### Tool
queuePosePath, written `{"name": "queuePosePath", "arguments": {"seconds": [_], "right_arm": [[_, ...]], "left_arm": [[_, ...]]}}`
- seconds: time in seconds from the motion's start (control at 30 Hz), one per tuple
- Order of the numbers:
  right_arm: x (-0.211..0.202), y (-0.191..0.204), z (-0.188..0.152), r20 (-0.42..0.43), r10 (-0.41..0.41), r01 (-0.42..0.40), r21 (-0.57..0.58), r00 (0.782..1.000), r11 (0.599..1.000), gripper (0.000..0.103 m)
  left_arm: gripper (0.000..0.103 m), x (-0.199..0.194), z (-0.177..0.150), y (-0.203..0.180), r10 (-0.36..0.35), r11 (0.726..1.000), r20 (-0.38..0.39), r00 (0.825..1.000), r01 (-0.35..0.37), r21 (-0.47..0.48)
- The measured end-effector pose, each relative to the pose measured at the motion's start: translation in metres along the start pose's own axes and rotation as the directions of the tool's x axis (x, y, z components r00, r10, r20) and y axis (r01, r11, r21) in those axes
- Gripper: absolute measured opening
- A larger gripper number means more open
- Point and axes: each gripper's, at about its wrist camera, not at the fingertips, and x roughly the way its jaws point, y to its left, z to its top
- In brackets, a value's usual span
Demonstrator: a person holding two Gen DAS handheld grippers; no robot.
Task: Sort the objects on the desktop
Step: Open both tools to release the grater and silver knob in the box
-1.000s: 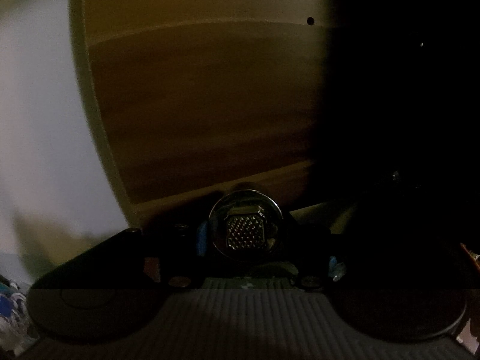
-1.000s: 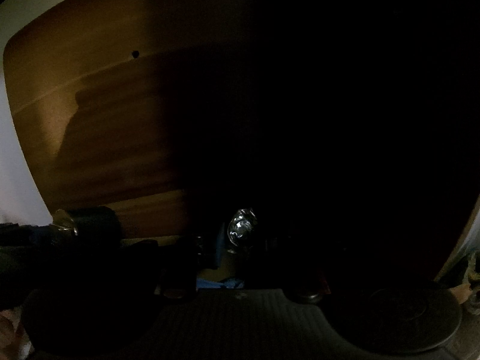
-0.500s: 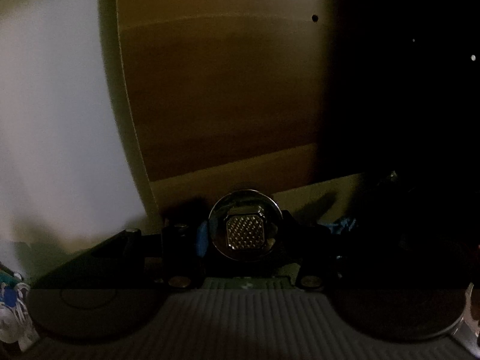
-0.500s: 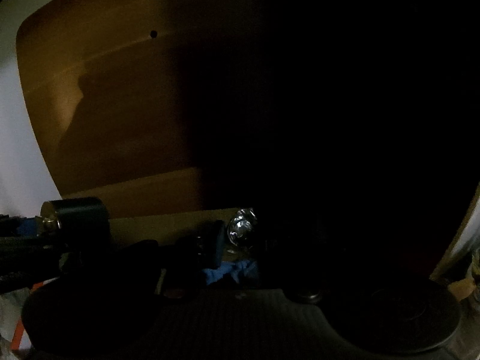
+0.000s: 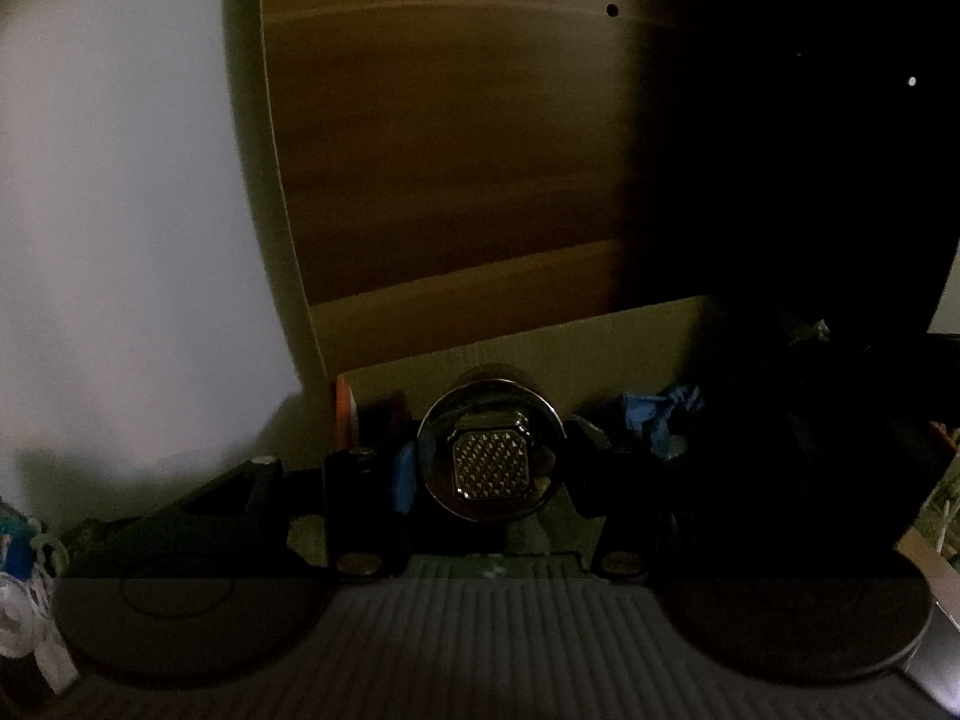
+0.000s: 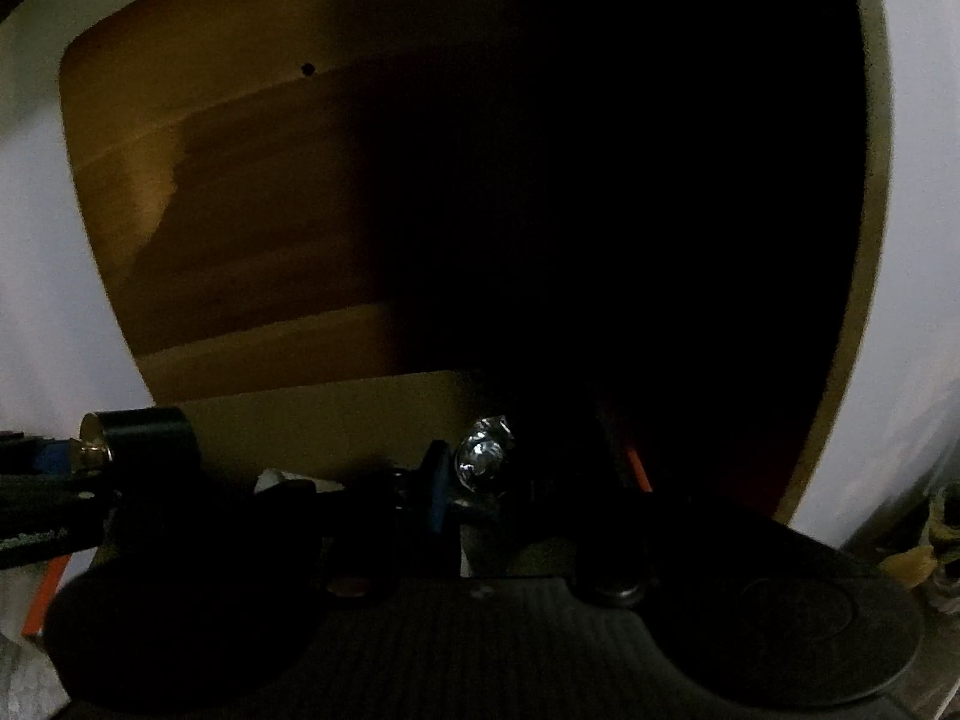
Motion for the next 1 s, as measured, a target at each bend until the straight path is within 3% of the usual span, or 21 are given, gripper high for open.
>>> {"name": "queuePosePath", "arguments": {"seconds": [0.5, 0.9, 0.97, 1.0], "right_arm": [[-0.034, -0.009, -0.005, 0.002, -0.002, 0.002, 0.002, 1.0, 1.0, 0.022], [0.01, 0.001, 0.02, -0.037, 0.012, -0.013, -0.032, 0.999, 0.999, 0.022], [0.013, 0.002, 0.019, -0.023, -0.009, 0.008, -0.025, 1.0, 1.0, 0.025], [0.013, 0.003, 0.02, -0.013, -0.014, 0.014, -0.021, 1.0, 1.0, 0.046]], "left_arm": [[0.047, -0.01, 0.004, -0.007, 0.0, 1.0, 0.026, 1.0, 0.0, 0.012], [0.047, 0.021, 0.016, -0.009, -0.013, 1.0, 0.019, 1.0, 0.013, 0.008], [0.048, 0.022, 0.014, -0.01, -0.013, 1.0, 0.031, 0.999, 0.013, 0.015], [0.05, 0.021, 0.013, -0.011, -0.009, 1.0, 0.04, 0.999, 0.008, 0.019]]}}
